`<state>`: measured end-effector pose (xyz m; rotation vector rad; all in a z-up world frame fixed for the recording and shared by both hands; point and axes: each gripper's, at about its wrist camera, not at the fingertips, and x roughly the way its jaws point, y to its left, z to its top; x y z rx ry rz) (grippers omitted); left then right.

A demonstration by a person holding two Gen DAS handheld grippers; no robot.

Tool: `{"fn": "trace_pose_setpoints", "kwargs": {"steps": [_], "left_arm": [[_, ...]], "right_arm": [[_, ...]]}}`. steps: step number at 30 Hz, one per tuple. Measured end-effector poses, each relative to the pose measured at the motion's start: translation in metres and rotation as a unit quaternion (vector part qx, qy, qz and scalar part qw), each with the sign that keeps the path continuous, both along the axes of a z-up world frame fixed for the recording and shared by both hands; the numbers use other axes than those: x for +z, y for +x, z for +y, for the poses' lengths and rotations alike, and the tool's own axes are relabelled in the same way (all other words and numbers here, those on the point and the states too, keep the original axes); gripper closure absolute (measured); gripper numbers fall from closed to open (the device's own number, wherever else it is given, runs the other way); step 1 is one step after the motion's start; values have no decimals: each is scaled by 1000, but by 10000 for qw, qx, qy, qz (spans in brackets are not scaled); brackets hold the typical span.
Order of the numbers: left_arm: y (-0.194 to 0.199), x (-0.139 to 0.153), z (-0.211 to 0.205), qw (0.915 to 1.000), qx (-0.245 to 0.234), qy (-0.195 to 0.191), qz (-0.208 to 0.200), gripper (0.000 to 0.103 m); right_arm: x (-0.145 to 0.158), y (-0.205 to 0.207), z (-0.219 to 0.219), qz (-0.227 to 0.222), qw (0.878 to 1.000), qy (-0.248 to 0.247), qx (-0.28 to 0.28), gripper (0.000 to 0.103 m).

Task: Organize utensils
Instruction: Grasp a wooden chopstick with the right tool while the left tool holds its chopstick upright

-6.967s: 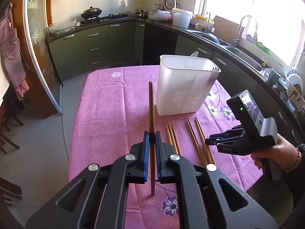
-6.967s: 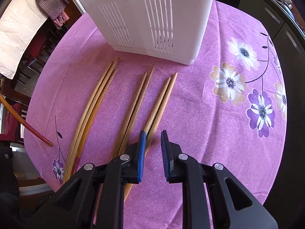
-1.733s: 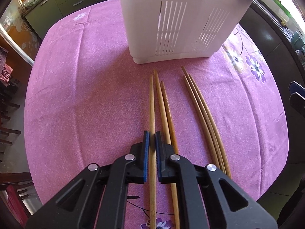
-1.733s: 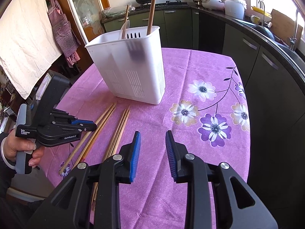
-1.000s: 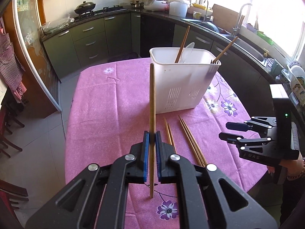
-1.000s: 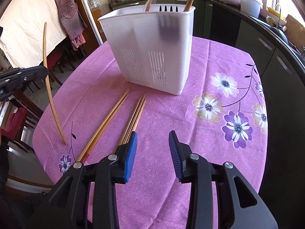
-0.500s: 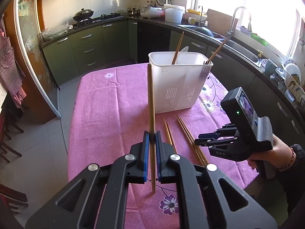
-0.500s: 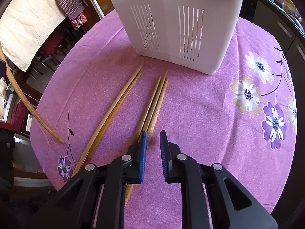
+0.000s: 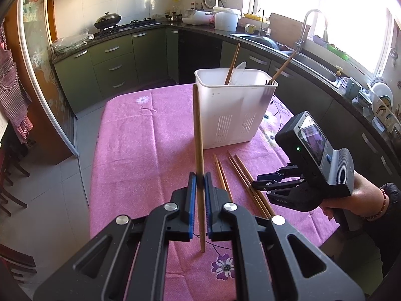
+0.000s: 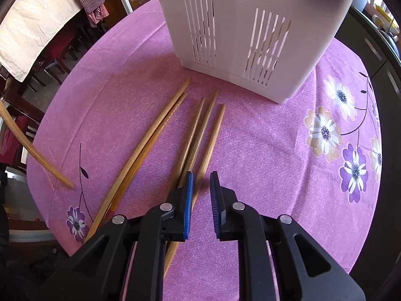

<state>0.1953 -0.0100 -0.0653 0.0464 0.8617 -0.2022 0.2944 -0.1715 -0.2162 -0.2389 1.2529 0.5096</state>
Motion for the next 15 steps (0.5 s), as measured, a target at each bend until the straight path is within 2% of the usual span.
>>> {"fn": "trace_pose_setpoints", "kwargs": {"steps": [6, 11, 15], "left_arm": [[0, 0, 0, 10000, 5, 22, -6, 96], [-1, 0, 0, 10000, -2, 33, -7, 96], [-1, -1, 0, 10000, -1, 40, -3, 96]], "right_arm": [[-3, -1, 5, -42, 9999, -84, 84, 88], [-2, 0, 10, -162, 9998, -109, 84, 95], [20, -6, -2, -436, 9989, 189, -4, 96]]}}
